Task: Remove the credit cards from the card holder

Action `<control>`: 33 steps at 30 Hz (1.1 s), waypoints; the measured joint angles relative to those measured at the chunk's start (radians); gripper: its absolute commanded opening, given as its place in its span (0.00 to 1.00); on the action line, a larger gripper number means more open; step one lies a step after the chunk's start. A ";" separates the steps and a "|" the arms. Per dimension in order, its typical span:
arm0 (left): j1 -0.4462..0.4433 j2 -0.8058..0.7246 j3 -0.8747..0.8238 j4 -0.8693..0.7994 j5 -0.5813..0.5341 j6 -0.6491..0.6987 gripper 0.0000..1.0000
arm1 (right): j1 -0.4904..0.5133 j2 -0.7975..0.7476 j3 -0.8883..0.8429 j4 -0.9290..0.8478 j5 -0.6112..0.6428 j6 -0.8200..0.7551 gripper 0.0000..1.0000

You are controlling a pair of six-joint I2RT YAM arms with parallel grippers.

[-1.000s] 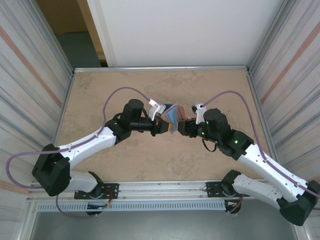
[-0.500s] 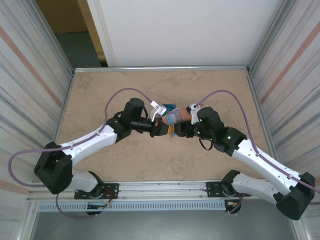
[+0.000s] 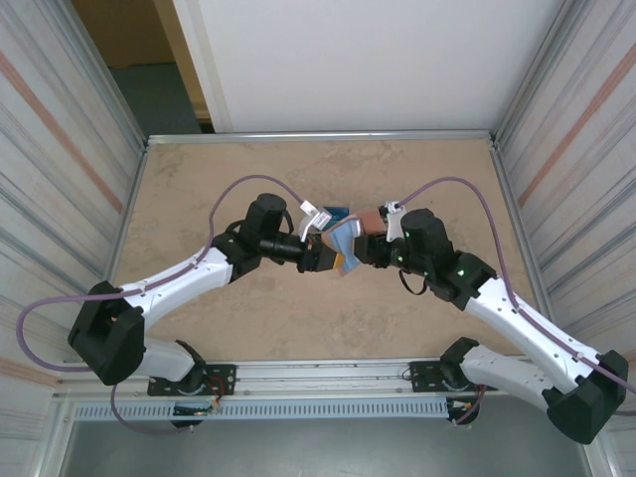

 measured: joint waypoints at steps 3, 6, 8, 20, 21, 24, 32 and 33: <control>0.000 0.000 0.003 0.004 0.014 0.000 0.21 | -0.006 -0.010 -0.010 0.002 -0.001 0.011 0.30; 0.000 0.000 0.005 0.005 0.026 0.000 0.24 | -0.011 -0.016 -0.019 0.003 0.000 0.026 0.28; 0.000 0.000 0.006 0.008 0.033 -0.002 0.27 | -0.014 -0.021 -0.026 0.003 0.000 0.031 0.27; 0.000 0.000 0.008 0.025 0.055 -0.003 0.15 | -0.019 -0.031 -0.032 0.003 0.002 0.051 0.28; 0.000 0.000 0.008 0.023 0.054 -0.005 0.12 | -0.019 -0.032 -0.032 0.003 0.003 0.051 0.30; 0.004 0.000 0.008 0.018 0.046 -0.007 0.08 | -0.026 -0.042 -0.032 0.002 0.002 0.053 0.42; 0.006 0.000 0.008 0.019 0.045 -0.007 0.02 | -0.029 -0.060 -0.048 0.039 -0.065 0.046 0.62; 0.006 0.000 0.008 0.019 0.045 -0.007 0.01 | -0.029 -0.063 -0.053 0.043 -0.079 0.042 0.62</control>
